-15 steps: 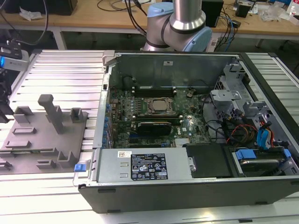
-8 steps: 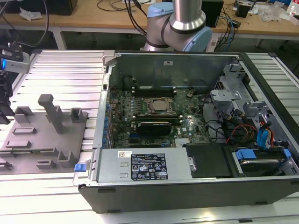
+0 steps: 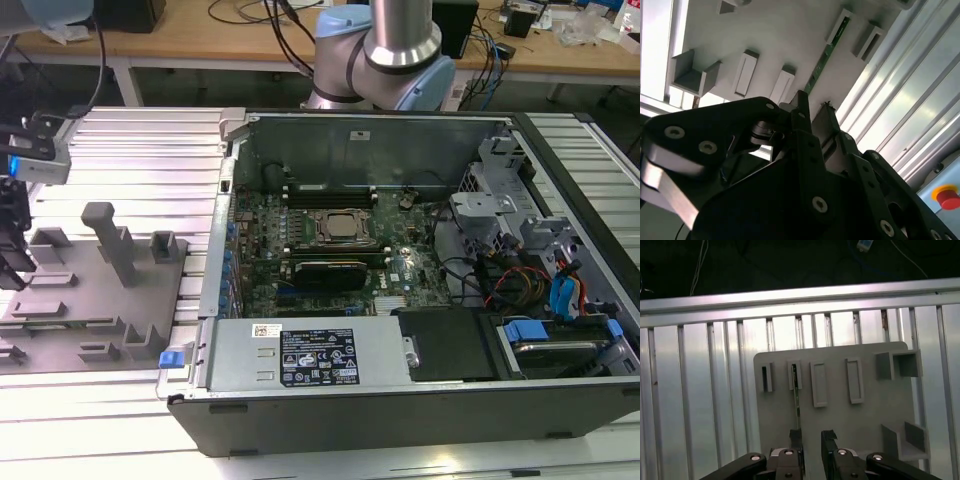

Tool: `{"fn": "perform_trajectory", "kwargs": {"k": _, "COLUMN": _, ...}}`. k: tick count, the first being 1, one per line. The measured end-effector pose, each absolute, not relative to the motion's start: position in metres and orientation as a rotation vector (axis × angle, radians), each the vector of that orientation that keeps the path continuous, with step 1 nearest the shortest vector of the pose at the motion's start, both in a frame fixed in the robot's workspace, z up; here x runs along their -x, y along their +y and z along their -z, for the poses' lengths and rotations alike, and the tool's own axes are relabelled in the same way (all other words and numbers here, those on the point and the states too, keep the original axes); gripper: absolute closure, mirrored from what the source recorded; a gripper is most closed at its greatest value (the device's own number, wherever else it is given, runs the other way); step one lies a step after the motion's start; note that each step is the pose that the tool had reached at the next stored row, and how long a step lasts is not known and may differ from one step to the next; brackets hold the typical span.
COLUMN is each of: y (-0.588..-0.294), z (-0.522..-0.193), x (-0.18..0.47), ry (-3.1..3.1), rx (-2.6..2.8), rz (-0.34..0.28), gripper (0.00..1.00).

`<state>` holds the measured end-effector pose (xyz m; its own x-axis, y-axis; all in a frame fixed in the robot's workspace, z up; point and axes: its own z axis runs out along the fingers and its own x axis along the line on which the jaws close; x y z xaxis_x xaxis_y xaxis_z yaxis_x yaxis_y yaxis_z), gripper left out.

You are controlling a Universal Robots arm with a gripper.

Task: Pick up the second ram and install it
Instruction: 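Pick up the second ram and move it above second insertion slot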

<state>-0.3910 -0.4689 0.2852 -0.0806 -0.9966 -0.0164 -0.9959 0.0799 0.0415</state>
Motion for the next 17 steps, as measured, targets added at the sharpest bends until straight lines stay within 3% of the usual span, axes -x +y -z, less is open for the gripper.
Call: {"fn": "perform_trajectory", "kwargs": {"k": 17, "y": -0.469, "z": -0.259, "x": 0.388, "ry": -2.288, "rx": -2.128, "rz": 0.065, "gripper": 0.7}}
